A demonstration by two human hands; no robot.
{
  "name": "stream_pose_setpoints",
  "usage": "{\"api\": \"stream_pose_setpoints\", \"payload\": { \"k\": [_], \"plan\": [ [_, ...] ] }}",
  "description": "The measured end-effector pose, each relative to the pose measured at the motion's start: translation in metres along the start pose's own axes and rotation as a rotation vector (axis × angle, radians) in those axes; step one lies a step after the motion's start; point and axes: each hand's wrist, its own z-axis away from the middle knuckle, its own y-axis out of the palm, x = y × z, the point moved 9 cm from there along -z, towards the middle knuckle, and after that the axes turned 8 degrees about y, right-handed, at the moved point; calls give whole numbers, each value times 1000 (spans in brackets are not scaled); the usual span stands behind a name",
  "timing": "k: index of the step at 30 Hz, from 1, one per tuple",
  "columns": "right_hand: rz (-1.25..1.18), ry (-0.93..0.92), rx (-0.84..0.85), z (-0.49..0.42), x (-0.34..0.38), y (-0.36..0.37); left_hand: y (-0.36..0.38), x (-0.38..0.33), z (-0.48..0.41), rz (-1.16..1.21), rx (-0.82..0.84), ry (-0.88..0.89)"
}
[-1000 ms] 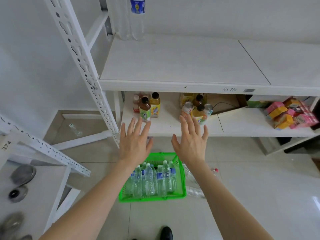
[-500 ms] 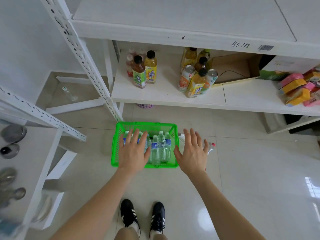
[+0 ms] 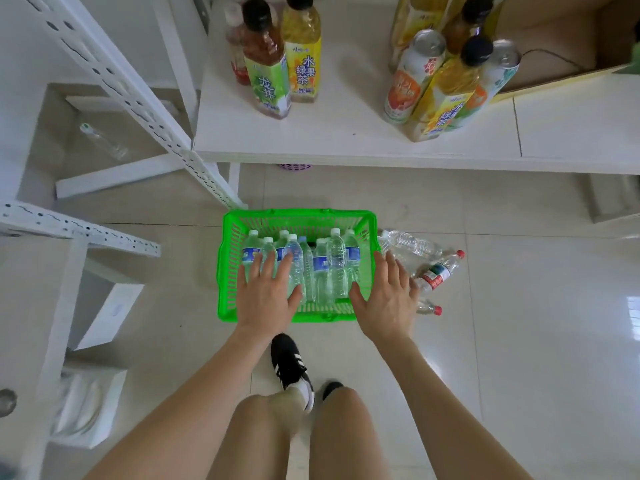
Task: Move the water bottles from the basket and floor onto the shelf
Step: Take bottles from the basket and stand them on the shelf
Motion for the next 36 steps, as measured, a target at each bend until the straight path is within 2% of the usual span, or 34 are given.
{"api": "stream_pose_setpoints", "payload": {
  "k": [13,22,28,32,36],
  "plan": [
    [-56,62,155,-103,-22,205,198,57,-84,123,133,-123],
    [-109,154,235,-154,-42,321,322,88,-107,457,176,-388],
    [-138,244,245,-176,-45,360,356,101,-123,632,135,-505],
    [-106,296,247,-190,-47,369,362,107,-131,606,160,-631],
    [-115,339,248,-202,-48,370,365,114,-137,642,211,-674]
  ]
}}
